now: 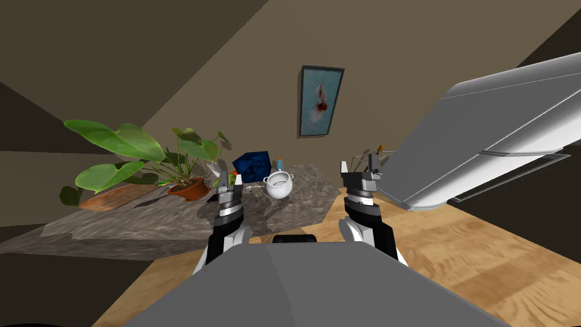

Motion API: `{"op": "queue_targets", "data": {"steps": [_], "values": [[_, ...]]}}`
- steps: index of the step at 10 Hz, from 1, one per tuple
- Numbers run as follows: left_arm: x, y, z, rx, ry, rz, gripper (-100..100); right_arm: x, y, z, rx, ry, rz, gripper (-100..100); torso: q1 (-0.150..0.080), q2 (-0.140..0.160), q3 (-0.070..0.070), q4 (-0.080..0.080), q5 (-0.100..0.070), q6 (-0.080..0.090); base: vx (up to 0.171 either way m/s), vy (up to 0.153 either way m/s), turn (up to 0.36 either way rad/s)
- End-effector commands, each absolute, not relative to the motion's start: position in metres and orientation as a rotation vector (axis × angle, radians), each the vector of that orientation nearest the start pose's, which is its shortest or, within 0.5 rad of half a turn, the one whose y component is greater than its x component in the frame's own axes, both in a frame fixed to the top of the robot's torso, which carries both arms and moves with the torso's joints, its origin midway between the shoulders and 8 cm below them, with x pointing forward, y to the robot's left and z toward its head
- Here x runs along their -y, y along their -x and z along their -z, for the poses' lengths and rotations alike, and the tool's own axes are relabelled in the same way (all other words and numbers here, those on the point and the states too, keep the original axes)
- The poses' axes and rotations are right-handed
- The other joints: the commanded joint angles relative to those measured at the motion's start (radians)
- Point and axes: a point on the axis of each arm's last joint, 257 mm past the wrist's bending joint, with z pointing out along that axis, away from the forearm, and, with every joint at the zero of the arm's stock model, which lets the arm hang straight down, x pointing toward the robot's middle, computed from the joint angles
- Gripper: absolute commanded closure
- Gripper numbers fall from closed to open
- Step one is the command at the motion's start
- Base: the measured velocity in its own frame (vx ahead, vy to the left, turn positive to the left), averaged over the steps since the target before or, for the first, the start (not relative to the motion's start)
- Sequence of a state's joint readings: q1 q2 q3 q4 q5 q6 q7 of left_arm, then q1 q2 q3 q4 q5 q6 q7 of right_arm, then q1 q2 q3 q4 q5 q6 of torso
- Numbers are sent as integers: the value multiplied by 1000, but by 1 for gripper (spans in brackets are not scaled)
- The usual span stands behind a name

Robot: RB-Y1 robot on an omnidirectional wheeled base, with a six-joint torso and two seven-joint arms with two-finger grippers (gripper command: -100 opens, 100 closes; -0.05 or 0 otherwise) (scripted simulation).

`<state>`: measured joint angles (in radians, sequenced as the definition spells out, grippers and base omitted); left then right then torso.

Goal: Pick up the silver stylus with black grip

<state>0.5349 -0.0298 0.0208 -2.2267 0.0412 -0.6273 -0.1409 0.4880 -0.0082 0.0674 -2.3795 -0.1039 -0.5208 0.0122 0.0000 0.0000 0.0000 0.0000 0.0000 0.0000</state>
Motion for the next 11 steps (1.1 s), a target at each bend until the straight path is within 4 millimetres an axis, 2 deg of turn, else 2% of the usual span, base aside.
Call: {"op": "queue_targets", "data": {"steps": [1,6,11], "values": [[-293,-328,-11,-596,598,1165,-100,265,-320,-74,-467,-616,-1459,0,0,0,0,0,0,0,-3,-6,22],[-277,-338,15,-749,532,1138,-100,265,-320,-74,-467,-616,-1459,0,-1,1,0,0,0,0,-10,-22,39],[-266,-351,63,-924,480,1057,-100,265,-320,-74,-467,-616,-1459,0,-1,2,1,0,0,0,-20,-24,46]]}}
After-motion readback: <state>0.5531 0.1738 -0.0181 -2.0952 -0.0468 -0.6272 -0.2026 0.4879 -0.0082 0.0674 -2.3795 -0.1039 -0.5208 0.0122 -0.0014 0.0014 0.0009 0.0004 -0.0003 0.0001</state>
